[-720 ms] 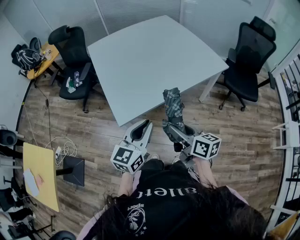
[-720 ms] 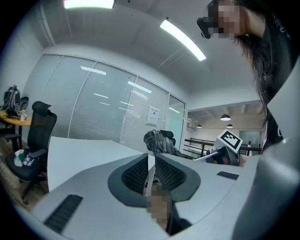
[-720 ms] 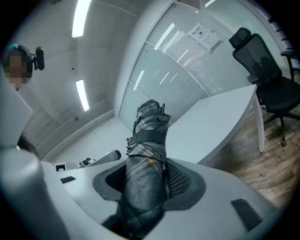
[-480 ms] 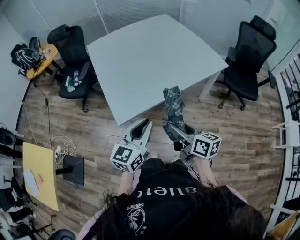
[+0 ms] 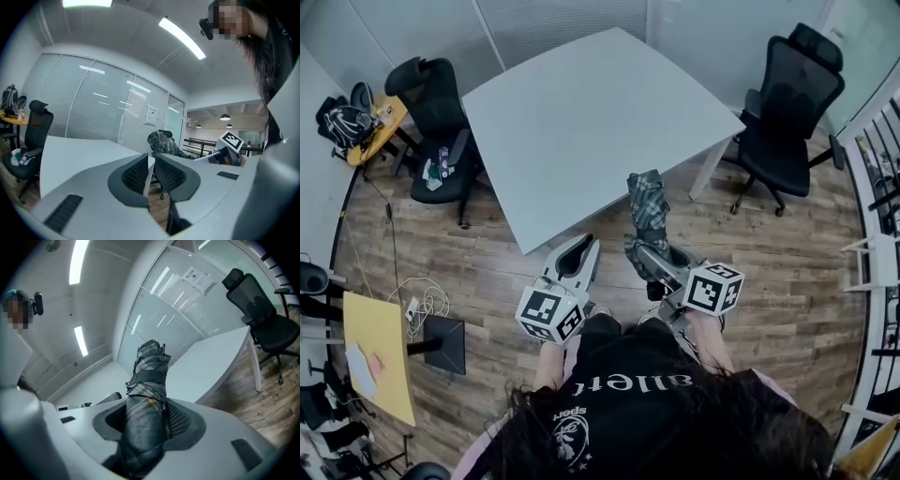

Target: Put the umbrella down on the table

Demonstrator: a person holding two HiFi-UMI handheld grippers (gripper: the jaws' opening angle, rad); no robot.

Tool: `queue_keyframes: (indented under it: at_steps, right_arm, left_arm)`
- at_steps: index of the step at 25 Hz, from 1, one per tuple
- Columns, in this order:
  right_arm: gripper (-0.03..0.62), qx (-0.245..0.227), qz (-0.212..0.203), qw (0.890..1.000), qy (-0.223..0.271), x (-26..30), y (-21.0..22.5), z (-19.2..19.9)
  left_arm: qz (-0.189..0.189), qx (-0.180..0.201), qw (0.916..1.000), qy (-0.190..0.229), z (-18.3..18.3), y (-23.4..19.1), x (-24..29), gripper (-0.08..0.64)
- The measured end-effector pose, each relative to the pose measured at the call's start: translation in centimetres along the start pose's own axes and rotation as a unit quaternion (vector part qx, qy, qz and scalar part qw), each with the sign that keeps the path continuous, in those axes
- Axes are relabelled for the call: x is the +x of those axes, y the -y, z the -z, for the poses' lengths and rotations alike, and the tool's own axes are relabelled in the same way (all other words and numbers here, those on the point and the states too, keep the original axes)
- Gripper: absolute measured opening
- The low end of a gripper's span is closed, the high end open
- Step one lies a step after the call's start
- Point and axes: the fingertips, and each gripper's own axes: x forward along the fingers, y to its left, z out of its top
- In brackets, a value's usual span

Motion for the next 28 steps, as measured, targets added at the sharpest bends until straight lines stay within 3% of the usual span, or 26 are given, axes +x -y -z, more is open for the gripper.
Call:
queue_keyframes:
  at_steps: [14, 28]
  right_arm:
    - [0.202, -0.011, 0.003, 1.0, -0.018, -5.8, 3.8, -0.3]
    - [0.202, 0.013, 0.01, 1.0, -0.002, -5.8, 6.9, -2.4]
  left_arm:
    - [0.007, -0.01, 0.9999, -0.006, 1.9, 6.4, 3.5, 0.06]
    - [0.013, 0.005, 0.9994, -0.03, 1.6, 6.5, 6.9, 0.06]
